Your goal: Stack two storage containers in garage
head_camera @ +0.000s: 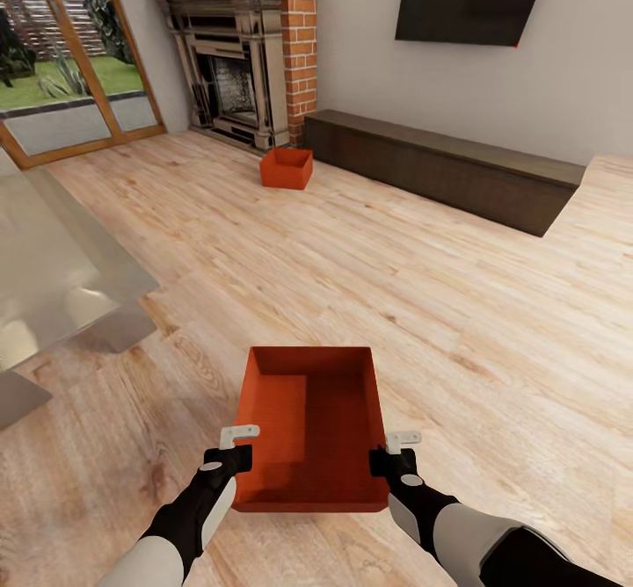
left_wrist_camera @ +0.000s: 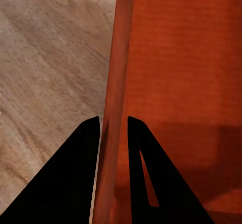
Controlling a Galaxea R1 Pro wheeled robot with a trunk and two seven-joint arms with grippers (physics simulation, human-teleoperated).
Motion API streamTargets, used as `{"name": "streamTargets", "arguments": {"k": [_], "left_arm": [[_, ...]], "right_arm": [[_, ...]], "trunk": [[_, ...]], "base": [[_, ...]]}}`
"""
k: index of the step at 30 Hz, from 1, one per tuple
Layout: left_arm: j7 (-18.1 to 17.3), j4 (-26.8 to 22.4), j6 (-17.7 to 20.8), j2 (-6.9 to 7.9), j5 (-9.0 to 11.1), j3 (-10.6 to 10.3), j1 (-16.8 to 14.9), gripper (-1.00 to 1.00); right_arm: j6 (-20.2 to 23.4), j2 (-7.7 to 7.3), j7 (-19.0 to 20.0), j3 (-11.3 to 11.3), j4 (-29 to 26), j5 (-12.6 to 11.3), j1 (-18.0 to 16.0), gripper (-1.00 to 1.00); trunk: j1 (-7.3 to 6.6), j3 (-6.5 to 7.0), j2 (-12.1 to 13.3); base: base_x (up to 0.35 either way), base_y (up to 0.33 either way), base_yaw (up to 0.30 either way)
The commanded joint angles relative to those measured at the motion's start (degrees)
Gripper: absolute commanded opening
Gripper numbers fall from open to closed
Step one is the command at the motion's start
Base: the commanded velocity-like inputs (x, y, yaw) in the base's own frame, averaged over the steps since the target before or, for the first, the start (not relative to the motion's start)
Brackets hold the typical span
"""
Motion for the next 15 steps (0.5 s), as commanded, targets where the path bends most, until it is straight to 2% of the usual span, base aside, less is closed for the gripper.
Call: {"name": "streamTargets", "arguments": {"k": [1,15], "left_arm": [[0.84,-0.26,0.44,0.09,-0.76,0.25,-0.02,-1.0],[0.84,-0.26,0.42,0.06,-0.75,0.29,-0.02,-1.0]], "right_arm": [[-0.2,0.0,-0.15,-1.34,0.1,-0.82,-0.01,-1.0],[-0.26,0.03,-0.24,-1.34,0.1,-0.82,-0.01,-1.0]], "trunk": [[-0.23,0.15,0.4],[-3.31,2.66,6.01]], "base": [[0.0,0.0,0.0],[0.0,0.0,0.0]]}}
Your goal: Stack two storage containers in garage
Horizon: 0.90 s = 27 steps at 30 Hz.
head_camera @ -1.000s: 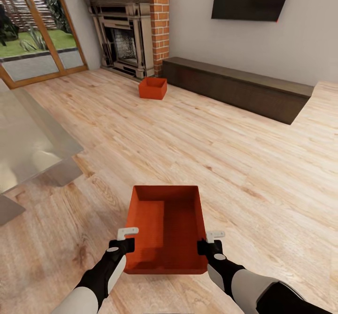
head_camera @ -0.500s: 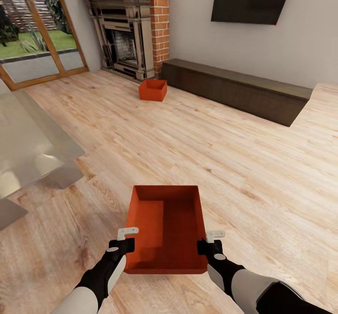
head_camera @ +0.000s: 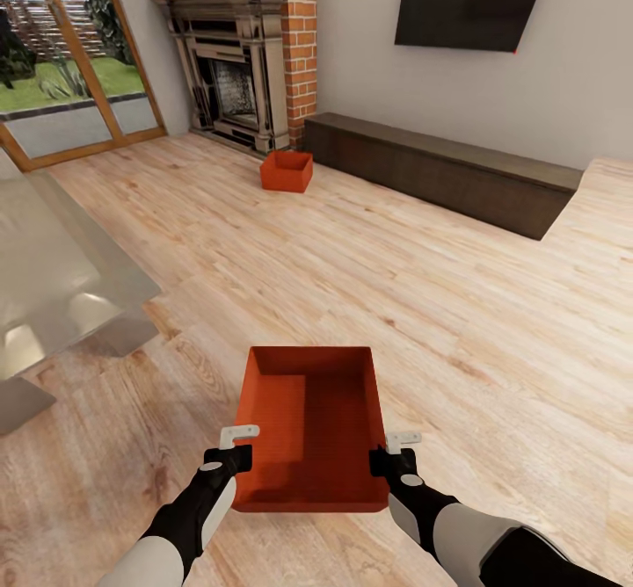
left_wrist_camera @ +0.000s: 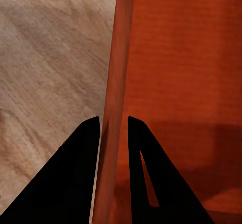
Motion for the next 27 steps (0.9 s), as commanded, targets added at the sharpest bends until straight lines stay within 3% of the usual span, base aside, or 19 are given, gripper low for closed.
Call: {"name": "streamTargets", "arguments": {"k": [1,27], "left_arm": [[0.82,-0.24,0.42,0.06,-0.69,0.26,-0.02,-1.0],[0.76,-0.07,0.44,0.1,-0.69,0.29,-0.02,-1.0]], "right_arm": [[-0.22,0.04,-0.17,-1.36,0.1,-0.82,-0.01,-1.0],[-0.31,0.23,-0.79,-1.28,0.18,-0.55,-0.01,-1.0]], "trunk": [[-0.23,0.15,0.4],[-5.94,4.81,10.83]], "base": [[0.0,0.0,0.0],[0.0,0.0,0.0]]}}
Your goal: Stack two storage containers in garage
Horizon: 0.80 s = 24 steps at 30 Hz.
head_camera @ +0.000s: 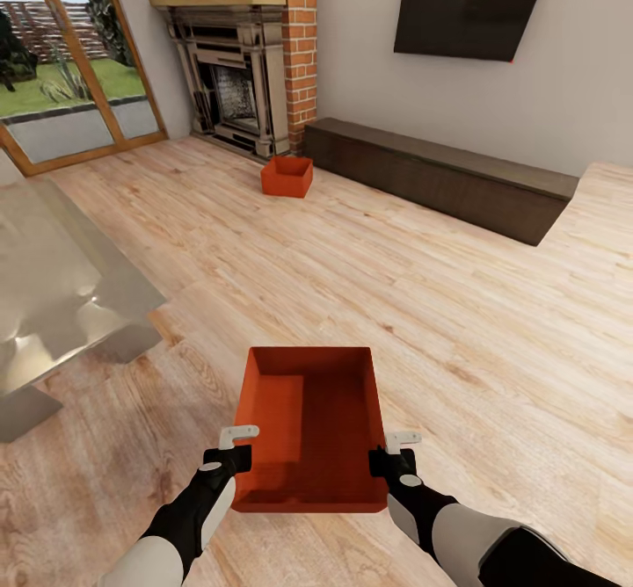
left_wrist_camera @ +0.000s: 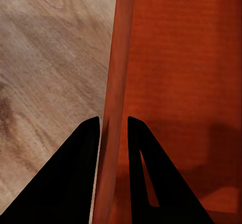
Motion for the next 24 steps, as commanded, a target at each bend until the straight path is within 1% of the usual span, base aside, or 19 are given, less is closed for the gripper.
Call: {"name": "streamTargets", "arguments": {"k": [1,24], "left_arm": [[0.84,-0.19,0.43,0.0,-0.62,0.23,-0.01,-1.0],[0.84,0.12,0.45,0.0,-0.62,0.26,-0.01,-1.0]], "right_arm": [[-0.35,0.02,-0.3,-0.96,0.13,-1.17,-0.03,-1.0],[-0.35,-0.01,-0.31,-1.04,0.13,-1.43,-0.03,-1.0]], "trunk": [[-0.23,0.15,0.4],[-5.28,4.28,9.62]], "base": [[0.0,0.0,0.0],[0.0,0.0,0.0]]}}
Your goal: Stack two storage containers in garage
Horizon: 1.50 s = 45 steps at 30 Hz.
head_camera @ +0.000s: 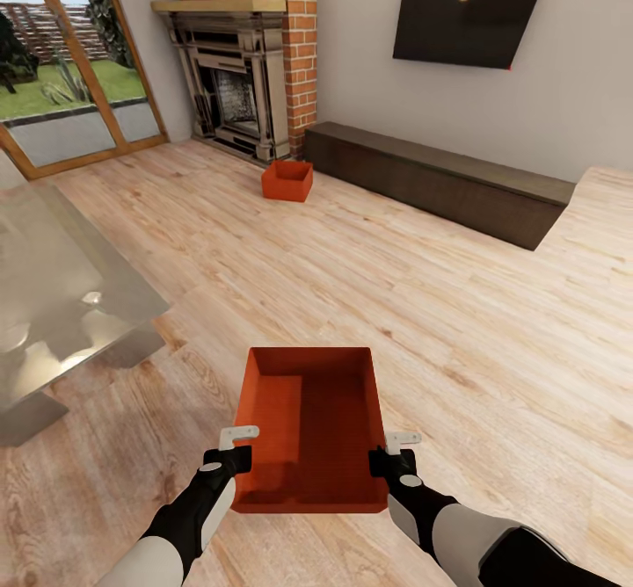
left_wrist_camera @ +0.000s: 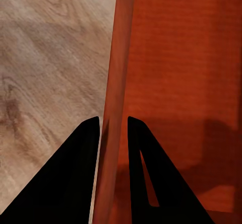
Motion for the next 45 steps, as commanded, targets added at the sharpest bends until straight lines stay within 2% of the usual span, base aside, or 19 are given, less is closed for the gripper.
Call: {"name": "streamTargets", "arguments": {"k": [1,45], "left_arm": [[0.9,-0.09,0.5,0.02,-0.63,0.25,0.01,-1.0],[0.94,-0.22,0.41,0.02,-0.54,0.26,0.01,-1.0]], "right_arm": [[-0.43,-0.03,-0.34,-1.36,0.08,-1.13,-0.05,-1.0],[-0.43,-0.01,-0.34,-1.36,0.08,-1.22,-0.05,-1.0]], "trunk": [[-0.23,0.15,0.4],[-9.89,8.05,18.04]], "base": [[0.0,0.0,0.0],[0.0,0.0,0.0]]}}
